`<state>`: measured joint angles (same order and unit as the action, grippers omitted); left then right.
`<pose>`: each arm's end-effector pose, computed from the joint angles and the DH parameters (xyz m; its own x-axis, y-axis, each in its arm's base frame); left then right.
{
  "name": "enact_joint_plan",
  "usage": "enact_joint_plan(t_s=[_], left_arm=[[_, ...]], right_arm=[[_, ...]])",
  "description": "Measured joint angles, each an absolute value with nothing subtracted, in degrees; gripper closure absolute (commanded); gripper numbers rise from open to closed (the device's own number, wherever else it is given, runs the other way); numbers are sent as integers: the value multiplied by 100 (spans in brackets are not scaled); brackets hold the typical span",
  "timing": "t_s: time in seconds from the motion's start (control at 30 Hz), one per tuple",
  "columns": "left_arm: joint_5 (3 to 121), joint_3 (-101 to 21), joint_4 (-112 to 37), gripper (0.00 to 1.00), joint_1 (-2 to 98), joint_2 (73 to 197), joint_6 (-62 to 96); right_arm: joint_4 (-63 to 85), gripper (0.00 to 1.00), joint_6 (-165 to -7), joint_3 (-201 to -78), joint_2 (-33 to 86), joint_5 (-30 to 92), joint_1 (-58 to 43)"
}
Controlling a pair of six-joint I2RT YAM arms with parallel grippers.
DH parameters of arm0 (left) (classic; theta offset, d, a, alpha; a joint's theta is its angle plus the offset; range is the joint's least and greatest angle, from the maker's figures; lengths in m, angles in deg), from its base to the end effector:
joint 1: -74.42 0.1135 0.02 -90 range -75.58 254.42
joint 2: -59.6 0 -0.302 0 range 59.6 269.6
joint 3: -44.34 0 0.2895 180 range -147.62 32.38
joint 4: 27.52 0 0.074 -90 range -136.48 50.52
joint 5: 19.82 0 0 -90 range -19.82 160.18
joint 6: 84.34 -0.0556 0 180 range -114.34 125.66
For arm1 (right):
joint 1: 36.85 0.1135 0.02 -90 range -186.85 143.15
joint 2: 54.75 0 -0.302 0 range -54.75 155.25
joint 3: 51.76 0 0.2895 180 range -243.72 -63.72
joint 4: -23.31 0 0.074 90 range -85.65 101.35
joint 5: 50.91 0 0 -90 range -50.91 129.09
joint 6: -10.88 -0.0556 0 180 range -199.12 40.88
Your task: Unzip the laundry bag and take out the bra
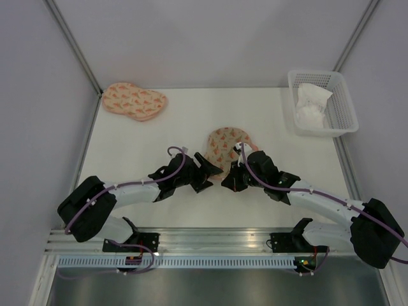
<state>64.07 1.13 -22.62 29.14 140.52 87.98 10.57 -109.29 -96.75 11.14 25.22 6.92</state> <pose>0.2139 -0.2245 0.1646 -0.8135 -0.5789 -0.0552 -0.2750 0.4666 -0.8406 0.1884 0.1989 0.2150 -0.7558 -0.0484 -0.6530 -0.5042 0.6793 0.5332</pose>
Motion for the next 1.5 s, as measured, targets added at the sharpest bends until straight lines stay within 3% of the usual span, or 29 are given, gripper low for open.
enact_joint_plan(t_s=[0.03, 0.13, 0.17, 0.27, 0.5, 0.67, 1.0, 1.03, 1.1, 1.17, 1.23, 1.5], left_arm=[[6431, 107, -2207, 27, 2897, 14083, 8838], [6538, 92, -2070, 60, 2879, 14135, 8923], [6567, 85, -2032, 79, 2879, 14146, 8953], [6669, 83, -1958, 98, 2879, 14146, 9008], [6713, 89, -1980, 98, 2921, 14135, 8999], [6658, 122, -2150, 98, 3236, 13961, 8658], [5098, -311, -2387, 98, 3664, 14299, 6897], [4951, -481, -2415, 98, 3673, 14461, 6693], [4715, -824, -2507, 83, 3686, 14752, 6335], [4562, -1183, -2596, 47, 3727, 15032, 6018], [4440, -1548, -2618, 22, 3800, 15289, 5869], [4982, -1812, -2852, 13, 3953, 15204, 6040]], right_arm=[[1057, 100, -10929, -9673, 1109, 2492, 692], [1053, 100, -10929, -9673, 1107, 2435, 692], [1051, 100, -10929, -9673, 1107, 2431, 692], [1024, 100, -10920, -9673, 1107, 2448, 692], [526, 100, -10828, -9721, 1109, 2831, 729], [-287, 99, -10828, -9942, 1096, 3788, 744], [-930, 100, -10938, -10060, 1199, 4807, 744], [-943, 100, -10938, -10060, 1234, 4809, 744], [-956, 100, -10938, -10060, 1260, 4809, 744], [-951, 100, -10936, -10060, 1258, 4807, 744], [-927, 99, -10938, -10060, 1258, 4798, 737], [-669, 100, -10938, -10060, 1243, 4546, 727]])
